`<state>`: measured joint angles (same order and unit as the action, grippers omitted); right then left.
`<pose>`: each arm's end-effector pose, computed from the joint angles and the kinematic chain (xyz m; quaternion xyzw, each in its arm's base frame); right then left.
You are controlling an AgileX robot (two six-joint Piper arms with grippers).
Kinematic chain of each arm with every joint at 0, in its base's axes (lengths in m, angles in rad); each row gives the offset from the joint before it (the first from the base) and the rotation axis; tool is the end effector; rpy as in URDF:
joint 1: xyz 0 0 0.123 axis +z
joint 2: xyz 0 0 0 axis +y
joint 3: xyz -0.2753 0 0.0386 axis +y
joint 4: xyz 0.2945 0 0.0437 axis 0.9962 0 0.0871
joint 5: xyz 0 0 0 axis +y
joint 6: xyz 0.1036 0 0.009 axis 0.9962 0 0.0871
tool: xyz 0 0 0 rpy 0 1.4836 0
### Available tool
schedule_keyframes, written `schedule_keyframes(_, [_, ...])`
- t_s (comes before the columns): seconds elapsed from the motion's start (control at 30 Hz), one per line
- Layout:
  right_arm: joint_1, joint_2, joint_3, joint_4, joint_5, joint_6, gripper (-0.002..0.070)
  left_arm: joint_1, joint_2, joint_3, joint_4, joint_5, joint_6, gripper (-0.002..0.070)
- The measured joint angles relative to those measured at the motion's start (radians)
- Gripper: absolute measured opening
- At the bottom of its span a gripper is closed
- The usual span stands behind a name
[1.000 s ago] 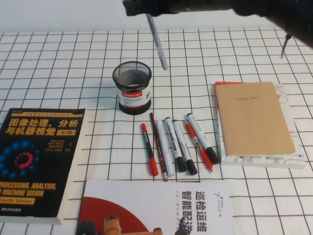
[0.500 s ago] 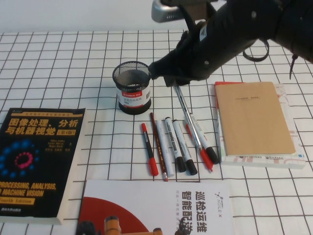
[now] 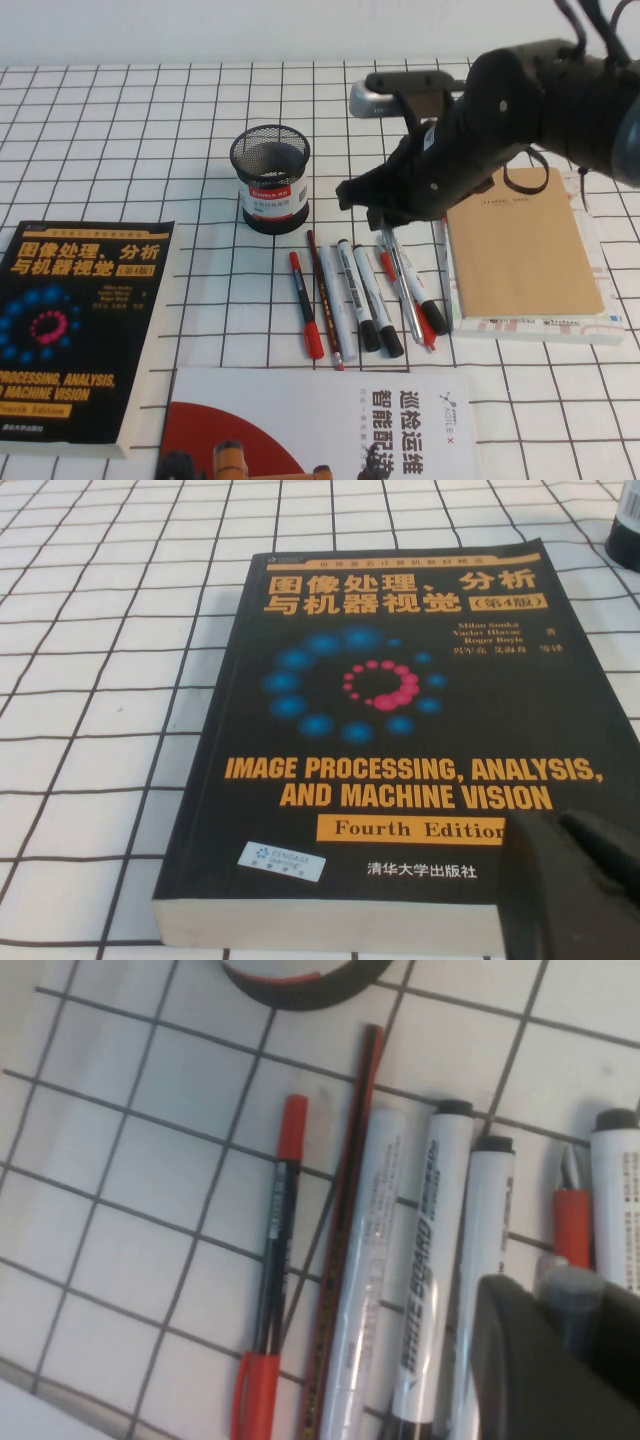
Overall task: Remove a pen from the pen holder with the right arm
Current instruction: 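Take a marker out of the pen holder and lay it on the table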
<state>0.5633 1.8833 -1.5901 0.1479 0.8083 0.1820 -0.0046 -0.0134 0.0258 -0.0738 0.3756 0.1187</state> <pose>0.3923 0.2609 0.2423 -0.1479 0.9481 0.1606 0.2313 0.1185 -0.0034 0.1672 0.0300 0.8042 0.0026 0.5936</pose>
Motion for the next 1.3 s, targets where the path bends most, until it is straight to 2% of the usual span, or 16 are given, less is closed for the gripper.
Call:
schedule_keyframes(0.57, [-0.033,0.195,-0.007,0.069,-0.073,-0.05,0.0071,0.0,0.0,0.0,0.0,0.0,0.0,-0.0004])
schedule_keyframes(1.17, [-0.044,0.256,-0.054,0.081,-0.129,-0.078,0.007,0.0,0.0,0.0,0.0,0.0,0.0,-0.0004])
schedule_keyframes(1.3, [-0.044,0.256,-0.054,0.087,-0.134,-0.08,0.0123,0.0,0.0,0.0,0.0,0.0,0.0,-0.0004])
